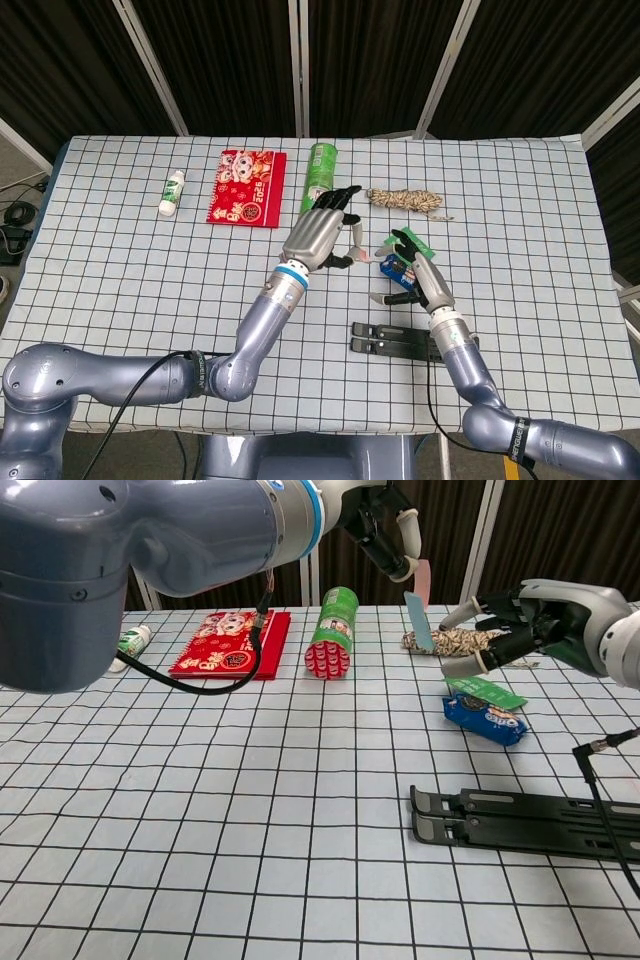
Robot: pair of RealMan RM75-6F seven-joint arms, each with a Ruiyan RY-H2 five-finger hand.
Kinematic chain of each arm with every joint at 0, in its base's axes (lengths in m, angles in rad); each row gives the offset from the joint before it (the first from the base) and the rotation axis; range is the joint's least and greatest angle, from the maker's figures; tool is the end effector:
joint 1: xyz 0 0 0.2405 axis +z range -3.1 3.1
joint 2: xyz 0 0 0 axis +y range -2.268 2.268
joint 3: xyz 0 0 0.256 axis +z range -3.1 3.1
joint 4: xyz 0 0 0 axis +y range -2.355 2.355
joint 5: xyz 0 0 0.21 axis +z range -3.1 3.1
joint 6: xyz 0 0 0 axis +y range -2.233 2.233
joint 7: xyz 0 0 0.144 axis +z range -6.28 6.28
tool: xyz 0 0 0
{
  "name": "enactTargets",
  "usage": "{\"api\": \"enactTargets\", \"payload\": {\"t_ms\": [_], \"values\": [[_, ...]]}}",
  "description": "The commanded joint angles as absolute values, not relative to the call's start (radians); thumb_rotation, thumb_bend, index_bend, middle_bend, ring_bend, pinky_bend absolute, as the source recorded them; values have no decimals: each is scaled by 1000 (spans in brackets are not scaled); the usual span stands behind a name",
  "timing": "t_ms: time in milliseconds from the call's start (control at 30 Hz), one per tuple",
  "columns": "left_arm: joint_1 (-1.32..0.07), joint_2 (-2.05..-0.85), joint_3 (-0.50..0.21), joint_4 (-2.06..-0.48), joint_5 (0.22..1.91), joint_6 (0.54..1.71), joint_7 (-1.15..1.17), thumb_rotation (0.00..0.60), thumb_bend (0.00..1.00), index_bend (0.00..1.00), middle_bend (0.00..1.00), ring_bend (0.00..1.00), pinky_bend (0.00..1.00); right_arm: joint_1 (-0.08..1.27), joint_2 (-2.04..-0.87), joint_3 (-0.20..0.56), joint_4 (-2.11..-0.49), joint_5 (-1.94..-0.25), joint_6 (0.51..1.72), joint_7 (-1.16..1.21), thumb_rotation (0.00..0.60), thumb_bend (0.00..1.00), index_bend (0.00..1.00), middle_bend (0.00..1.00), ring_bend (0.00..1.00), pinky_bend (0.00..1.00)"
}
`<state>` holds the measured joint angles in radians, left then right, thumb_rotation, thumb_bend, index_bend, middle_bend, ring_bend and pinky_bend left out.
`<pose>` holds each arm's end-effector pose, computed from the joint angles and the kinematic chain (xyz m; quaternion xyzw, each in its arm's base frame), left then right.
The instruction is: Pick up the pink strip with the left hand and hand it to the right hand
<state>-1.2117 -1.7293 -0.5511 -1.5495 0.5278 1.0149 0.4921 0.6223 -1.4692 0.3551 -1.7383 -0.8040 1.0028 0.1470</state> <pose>0.0722 0.3797 -0.0243 -0.6525 -0.4876 -0.4931 0.3056 -0.1477 -0.3342 0.0228 0.4461 -0.6813 0.4968 0.3001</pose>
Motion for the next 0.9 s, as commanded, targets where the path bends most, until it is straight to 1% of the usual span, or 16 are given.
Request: {"api": "enactTargets", "payload": {"t_ms": [33, 167, 367, 533, 700, 900], "values": [[-1208, -1738, -560, -1545, 517, 1018, 450, 600, 569, 801, 0, 0, 0, 625, -1488, 361, -1730, -794, 1014, 146, 600, 70, 401, 49, 0, 0], [-1211, -1735, -558, -1546, 512, 1023, 436, 600, 569, 801, 0, 0, 0, 627, -1511, 364, -1716, -797, 1036, 132, 600, 128, 427, 65, 0, 0], [-1211, -1740, -560, -1546, 500, 1023, 402, 600, 569, 802, 0, 0, 0, 630, -1533, 366, -1706, -800, 1055, 111, 600, 159, 455, 75, 0, 0], [-1216, -1750, -547, -1533, 509, 1028, 389, 600, 569, 804, 0, 0, 0, 632, -1545, 370, -1695, -795, 1060, 97, 600, 196, 464, 81, 0, 0], [-1217, -1758, -538, -1524, 521, 1031, 376, 600, 569, 805, 0, 0, 0, 631, -1553, 370, -1685, -795, 1063, 88, 600, 241, 506, 85, 0, 0], [-1222, -1771, -533, -1513, 524, 1033, 364, 600, 569, 806, 0, 0, 0, 629, -1555, 372, -1685, -798, 1061, 81, 600, 284, 522, 87, 0, 0]]}}
